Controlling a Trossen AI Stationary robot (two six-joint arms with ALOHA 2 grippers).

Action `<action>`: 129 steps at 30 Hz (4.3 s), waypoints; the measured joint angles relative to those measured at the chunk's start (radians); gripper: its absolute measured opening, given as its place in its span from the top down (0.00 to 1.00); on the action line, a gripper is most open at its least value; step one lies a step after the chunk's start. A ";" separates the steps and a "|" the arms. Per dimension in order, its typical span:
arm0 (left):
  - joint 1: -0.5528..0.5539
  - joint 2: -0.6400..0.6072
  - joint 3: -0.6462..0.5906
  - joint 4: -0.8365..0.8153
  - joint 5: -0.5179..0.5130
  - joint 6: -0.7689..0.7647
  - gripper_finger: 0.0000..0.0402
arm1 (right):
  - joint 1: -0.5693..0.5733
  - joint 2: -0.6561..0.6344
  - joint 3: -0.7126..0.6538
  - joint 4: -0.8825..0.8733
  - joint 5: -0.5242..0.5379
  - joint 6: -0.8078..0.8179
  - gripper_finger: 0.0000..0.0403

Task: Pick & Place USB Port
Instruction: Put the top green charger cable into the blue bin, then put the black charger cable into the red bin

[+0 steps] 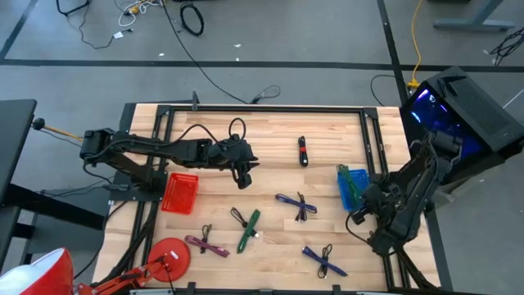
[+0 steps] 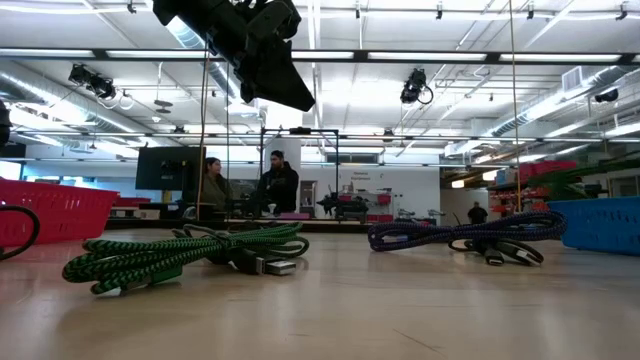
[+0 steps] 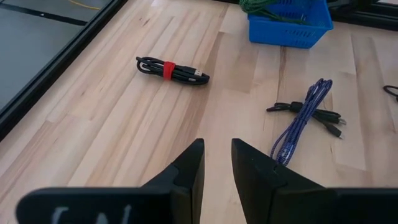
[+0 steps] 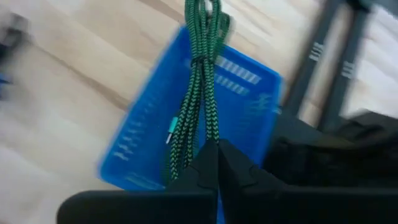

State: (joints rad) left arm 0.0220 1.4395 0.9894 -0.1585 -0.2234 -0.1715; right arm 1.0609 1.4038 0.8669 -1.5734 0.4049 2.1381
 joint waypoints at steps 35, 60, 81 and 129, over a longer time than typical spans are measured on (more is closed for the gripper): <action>0.000 0.000 0.000 0.004 -0.001 -0.001 0.79 | 0.002 0.099 -0.020 0.068 -0.004 -0.015 0.90; 0.000 0.000 0.000 0.036 -0.001 -0.001 0.79 | -0.152 -0.388 -0.026 0.239 0.700 -0.660 0.66; -0.004 0.000 0.000 0.083 0.011 -0.001 0.79 | -0.983 -0.460 -0.026 1.079 0.003 -2.059 0.65; -0.004 0.000 0.000 0.084 0.023 -0.016 0.79 | -1.617 0.149 -0.026 1.199 -0.535 -2.152 0.38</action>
State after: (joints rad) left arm 0.0177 1.4399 0.9894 -0.0748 -0.2002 -0.1875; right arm -0.5560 1.5530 0.8410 -0.3745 -0.1305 -0.0136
